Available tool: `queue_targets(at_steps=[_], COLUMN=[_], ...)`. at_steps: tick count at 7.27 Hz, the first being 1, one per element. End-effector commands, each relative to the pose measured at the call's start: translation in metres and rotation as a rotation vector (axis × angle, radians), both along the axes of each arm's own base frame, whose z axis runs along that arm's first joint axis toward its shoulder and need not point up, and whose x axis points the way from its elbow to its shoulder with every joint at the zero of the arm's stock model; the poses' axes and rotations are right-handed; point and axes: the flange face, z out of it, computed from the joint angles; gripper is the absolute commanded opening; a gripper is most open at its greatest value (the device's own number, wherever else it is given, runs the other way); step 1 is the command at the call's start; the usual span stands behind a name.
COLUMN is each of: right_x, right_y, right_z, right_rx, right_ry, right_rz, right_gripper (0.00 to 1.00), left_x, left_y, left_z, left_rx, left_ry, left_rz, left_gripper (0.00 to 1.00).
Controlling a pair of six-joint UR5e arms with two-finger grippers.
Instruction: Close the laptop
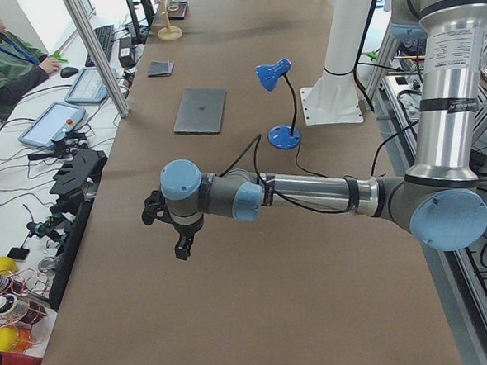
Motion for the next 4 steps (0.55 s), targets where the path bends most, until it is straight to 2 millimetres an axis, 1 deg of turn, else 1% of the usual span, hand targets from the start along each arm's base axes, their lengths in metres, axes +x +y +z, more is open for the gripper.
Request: queue_targets(at_steps=[1, 2, 3, 4], right_x=[0.007, 0.006, 0.006, 0.005], right_y=[0.017, 0.02, 0.019, 0.023], right_z=[0.018, 0.02, 0.021, 0.025], right_rx=[-0.057, -0.053, -0.031, -0.04], right_ry=[0.039, 0.033, 0.034, 0.031], right_rz=[-0.031, -0.03, -0.032, -0.032], right_gripper=[1.0, 1.0, 1.0, 1.0], left_x=[-0.01, -0.011, -0.01, -0.009], left_y=[0.056, 0.066, 0.071, 0.073], left_z=[0.013, 0.022, 0.033, 0.043], left_rx=[-0.084, -0.117, -0.141, -0.163], left_ry=[-0.036, -0.05, -0.056, -0.054], left_rz=[0.001, 0.001, 0.005, 0.005], left_gripper=[0.99, 0.99, 0.99, 0.99])
